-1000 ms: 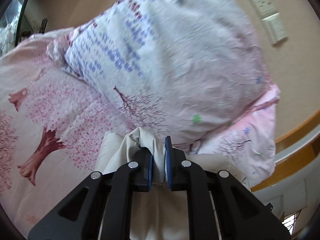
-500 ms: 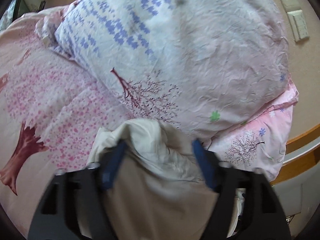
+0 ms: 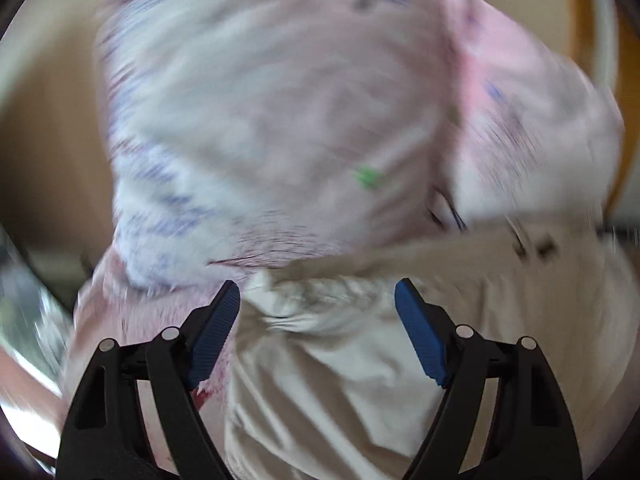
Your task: Fold large clothes
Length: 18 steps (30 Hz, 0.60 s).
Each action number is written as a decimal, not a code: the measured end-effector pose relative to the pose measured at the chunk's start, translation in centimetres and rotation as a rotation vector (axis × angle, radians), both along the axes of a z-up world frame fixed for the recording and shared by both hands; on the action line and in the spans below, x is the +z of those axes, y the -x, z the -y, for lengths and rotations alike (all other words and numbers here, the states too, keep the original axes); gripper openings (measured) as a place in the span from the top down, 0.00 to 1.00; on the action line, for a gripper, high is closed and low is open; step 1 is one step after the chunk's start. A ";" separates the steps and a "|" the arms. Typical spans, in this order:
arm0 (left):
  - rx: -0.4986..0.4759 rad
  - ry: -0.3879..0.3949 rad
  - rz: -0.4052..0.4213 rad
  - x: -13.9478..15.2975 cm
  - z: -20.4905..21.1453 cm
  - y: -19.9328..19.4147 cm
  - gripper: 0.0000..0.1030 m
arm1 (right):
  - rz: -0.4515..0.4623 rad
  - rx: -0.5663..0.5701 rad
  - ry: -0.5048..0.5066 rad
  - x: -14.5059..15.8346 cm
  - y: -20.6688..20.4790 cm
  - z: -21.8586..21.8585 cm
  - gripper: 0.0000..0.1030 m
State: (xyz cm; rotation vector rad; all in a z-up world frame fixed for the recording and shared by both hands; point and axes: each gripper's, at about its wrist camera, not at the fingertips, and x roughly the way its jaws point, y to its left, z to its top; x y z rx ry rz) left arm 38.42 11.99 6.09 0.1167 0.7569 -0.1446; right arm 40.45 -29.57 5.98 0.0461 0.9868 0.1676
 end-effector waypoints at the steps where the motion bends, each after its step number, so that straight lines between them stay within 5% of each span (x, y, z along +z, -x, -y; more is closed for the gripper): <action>1: -0.034 -0.033 -0.017 -0.3 0.9 -0.1 0.23 | -0.017 0.028 0.016 -0.4 0.0 -0.2 0.48; 7: -0.039 -0.115 -0.114 -3.3 2.4 -1.8 0.30 | -0.123 0.032 0.225 -4.3 -0.5 -2.0 0.47; 11: 0.010 -0.073 -0.169 -4.4 1.6 -3.3 0.32 | -0.195 -0.052 0.197 -5.2 -2.6 -1.3 0.46; 18: 0.071 -0.114 -0.222 -5.0 1.8 -5.4 0.34 | -0.290 -0.129 0.200 -6.9 -5.8 -0.6 0.41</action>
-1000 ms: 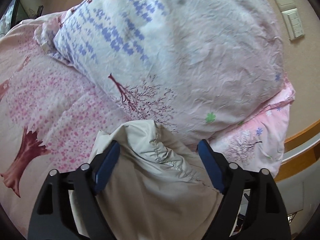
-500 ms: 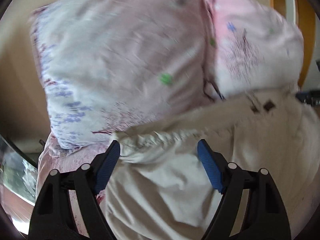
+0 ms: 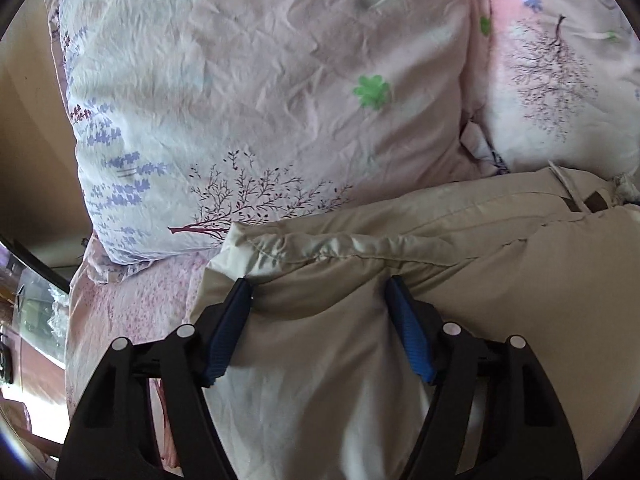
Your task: Fold large clothes
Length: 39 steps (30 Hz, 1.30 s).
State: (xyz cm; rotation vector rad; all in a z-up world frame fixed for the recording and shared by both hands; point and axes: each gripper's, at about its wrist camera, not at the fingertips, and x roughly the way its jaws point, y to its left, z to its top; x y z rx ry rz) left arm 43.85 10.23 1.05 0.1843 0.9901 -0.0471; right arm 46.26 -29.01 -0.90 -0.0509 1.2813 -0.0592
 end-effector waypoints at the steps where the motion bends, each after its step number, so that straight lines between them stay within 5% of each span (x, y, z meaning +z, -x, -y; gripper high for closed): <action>1: 0.002 0.006 0.000 0.2 -0.1 0.1 0.35 | 0.000 0.000 0.014 0.2 0.1 -0.1 0.41; 5: -0.007 0.096 0.067 2.7 -0.9 2.5 0.41 | 0.117 0.034 -0.068 3.8 3.0 -0.5 0.54; 8: -0.060 0.275 0.140 5.0 -0.8 5.4 0.38 | 0.218 0.091 -0.281 6.8 6.2 -1.2 0.56; 11: -0.076 0.406 0.125 5.1 0.3 6.7 0.31 | 0.197 0.142 -0.343 6.8 7.4 -3.2 0.59; 15: -0.039 0.301 0.004 1.9 2.5 5.2 0.30 | 0.080 0.095 -0.258 3.3 6.1 -4.4 0.57; 20: 0.023 0.240 -0.018 1.1 3.0 3.4 0.30 | 0.042 -0.039 -0.318 1.1 4.3 -3.6 0.55; 24: 0.041 0.323 -0.029 1.6 1.8 3.9 0.32 | 0.119 -0.035 -0.373 3.2 6.1 -2.0 0.55; 30: 0.057 0.380 0.100 4.1 -3.6 10.1 0.25 | 0.386 -0.121 -0.448 7.4 14.5 4.9 0.55; 39: 0.198 0.370 0.048 0.7 -9.1 11.0 0.25 | 0.256 -0.314 -0.563 1.0 15.6 9.7 0.64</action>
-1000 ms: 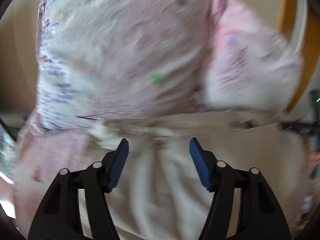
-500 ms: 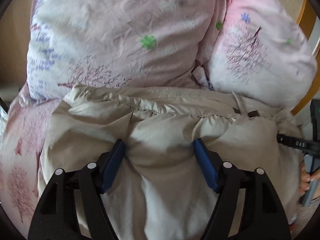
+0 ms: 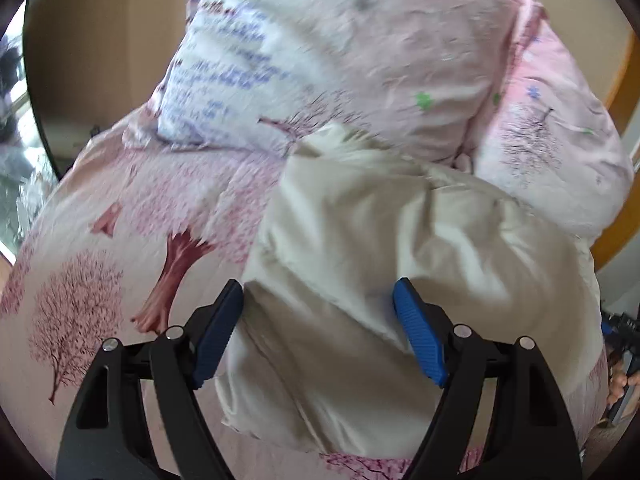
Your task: Fold large clothes
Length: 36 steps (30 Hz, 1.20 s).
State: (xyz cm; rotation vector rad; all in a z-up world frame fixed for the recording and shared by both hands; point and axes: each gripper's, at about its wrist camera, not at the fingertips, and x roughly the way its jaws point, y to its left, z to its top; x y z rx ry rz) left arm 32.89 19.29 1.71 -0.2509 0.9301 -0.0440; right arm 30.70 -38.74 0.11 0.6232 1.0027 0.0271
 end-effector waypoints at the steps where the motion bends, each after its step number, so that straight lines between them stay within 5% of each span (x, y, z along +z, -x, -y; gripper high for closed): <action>1: 0.010 0.028 -0.016 -0.6 -0.4 -0.2 0.23 | -0.023 -0.016 -0.040 -0.9 -0.2 0.3 0.65; 6: 0.057 0.187 -0.092 -3.7 -2.0 -0.7 0.18 | -0.034 -0.083 -0.165 -2.7 0.0 1.9 0.68; 9: 0.072 0.251 -0.064 -3.4 -2.5 0.0 0.26 | 0.009 -0.098 -0.170 -1.7 1.2 2.3 0.66; 13: 0.100 0.400 0.037 -1.9 -4.6 3.5 0.26 | 0.116 -0.152 -0.218 0.6 5.3 3.1 0.37; 18: 0.171 0.544 0.073 -2.7 -6.4 8.1 0.24 | 0.153 -0.252 -0.232 1.5 9.0 3.6 0.30; 23: 0.225 0.688 0.063 -4.8 -6.8 11.2 0.22 | 0.127 -0.359 -0.372 -1.0 11.0 4.1 0.30; 30: 0.234 0.749 0.023 -6.1 -5.3 10.9 0.19 | 0.050 -0.407 -0.495 -3.5 11.1 4.2 0.27; 36: 0.252 0.774 0.006 -6.8 -3.8 9.5 0.20 | 0.039 -0.424 -0.503 -4.3 9.4 3.8 0.27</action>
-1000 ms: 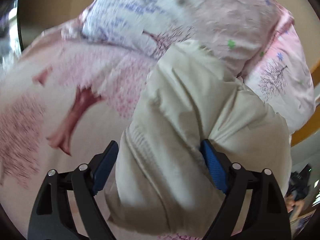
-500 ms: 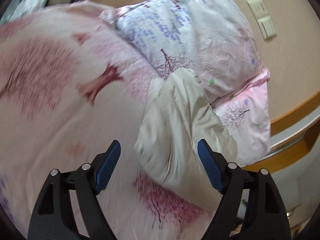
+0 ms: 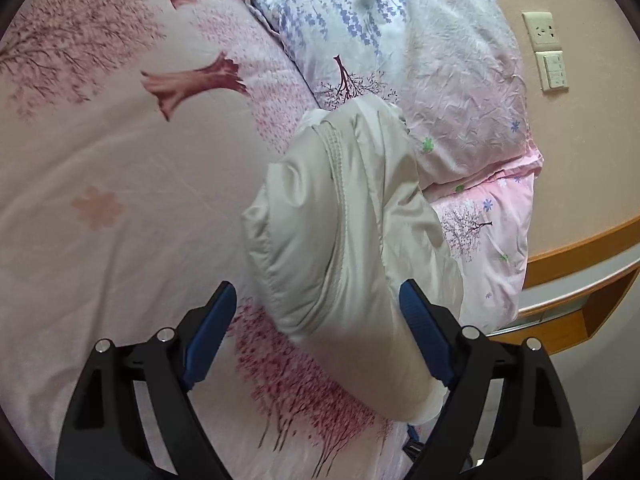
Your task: Fold large clothes
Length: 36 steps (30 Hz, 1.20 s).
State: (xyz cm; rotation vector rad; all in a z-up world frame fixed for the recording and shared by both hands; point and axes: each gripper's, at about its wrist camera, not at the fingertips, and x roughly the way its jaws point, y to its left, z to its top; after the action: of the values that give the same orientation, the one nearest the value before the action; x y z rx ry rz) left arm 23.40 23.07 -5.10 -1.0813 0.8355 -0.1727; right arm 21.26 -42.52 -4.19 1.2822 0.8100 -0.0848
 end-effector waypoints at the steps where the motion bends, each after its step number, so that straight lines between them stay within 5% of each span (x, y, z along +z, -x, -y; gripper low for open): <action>1: 0.011 -0.005 -0.005 -0.1 0.1 -0.3 0.21 | 0.001 -0.002 -0.007 -0.2 -0.3 -0.1 0.28; 10: 0.078 0.083 -0.008 -1.6 -0.1 -2.0 0.48 | 0.078 -0.019 -0.037 -0.6 -0.6 -0.6 0.60; 15: 0.074 0.103 0.044 -1.2 -0.1 -2.0 0.72 | 0.149 -0.010 -0.048 0.1 -0.3 -0.8 0.71; 26: 0.055 0.122 0.136 0.9 -1.1 -0.7 0.81 | 0.240 0.064 -0.013 3.7 0.7 -2.3 0.78; 36: 0.117 0.140 0.161 1.9 -4.6 6.3 0.81 | 0.290 0.250 0.039 6.2 3.8 -5.4 0.78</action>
State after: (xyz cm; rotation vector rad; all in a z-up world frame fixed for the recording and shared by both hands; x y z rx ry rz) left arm 17.05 27.71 -3.19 -1.2272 0.6214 -0.2189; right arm 17.51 -37.11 2.04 1.1153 0.7068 0.2789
